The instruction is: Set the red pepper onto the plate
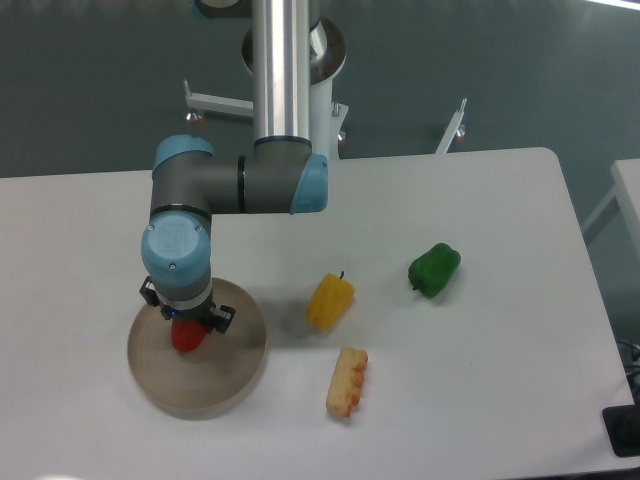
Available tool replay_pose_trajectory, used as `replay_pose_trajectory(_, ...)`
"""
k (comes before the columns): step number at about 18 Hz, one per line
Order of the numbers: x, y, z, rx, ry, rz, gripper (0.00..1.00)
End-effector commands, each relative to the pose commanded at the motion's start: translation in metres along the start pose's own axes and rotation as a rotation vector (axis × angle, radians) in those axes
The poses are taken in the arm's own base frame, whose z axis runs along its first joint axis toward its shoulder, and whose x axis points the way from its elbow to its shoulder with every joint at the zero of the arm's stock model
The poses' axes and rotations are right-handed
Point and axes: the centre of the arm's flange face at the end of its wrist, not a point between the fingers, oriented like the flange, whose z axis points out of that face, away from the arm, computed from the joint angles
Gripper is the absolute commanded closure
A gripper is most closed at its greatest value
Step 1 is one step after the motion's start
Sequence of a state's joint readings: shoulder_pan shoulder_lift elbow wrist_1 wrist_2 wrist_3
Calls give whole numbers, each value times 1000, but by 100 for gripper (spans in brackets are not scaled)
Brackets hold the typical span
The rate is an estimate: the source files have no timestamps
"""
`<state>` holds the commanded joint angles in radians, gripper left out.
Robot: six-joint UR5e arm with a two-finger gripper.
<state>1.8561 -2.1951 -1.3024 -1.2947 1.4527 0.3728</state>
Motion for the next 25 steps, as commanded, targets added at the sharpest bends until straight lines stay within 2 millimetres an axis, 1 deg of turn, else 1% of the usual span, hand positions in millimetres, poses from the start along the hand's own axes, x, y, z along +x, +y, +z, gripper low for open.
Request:
replay_pose_trajectory(7, -1, 0, 7, -12, 3, -1, 34)
replay_pose_trajectory(9, 0, 0, 6, -11, 2, 0, 29)
replay_pose_trajectory(11, 0, 0, 6, -10, 4, 2, 20)
replay_pose_trajectory(12, 0, 0, 7, -12, 3, 2, 13)
replay_pose_trajectory(17, 1, 1, 2, -6, 2, 2, 1)
replay_pose_trajectory(20, 3, 3, -8, 4, -2, 5, 0)
replay_pose_trajectory(23, 7, 7, -33, 13, -4, 11, 0)
replay_pose_trajectory(25, 4, 8, -50, 16, -4, 13, 0)
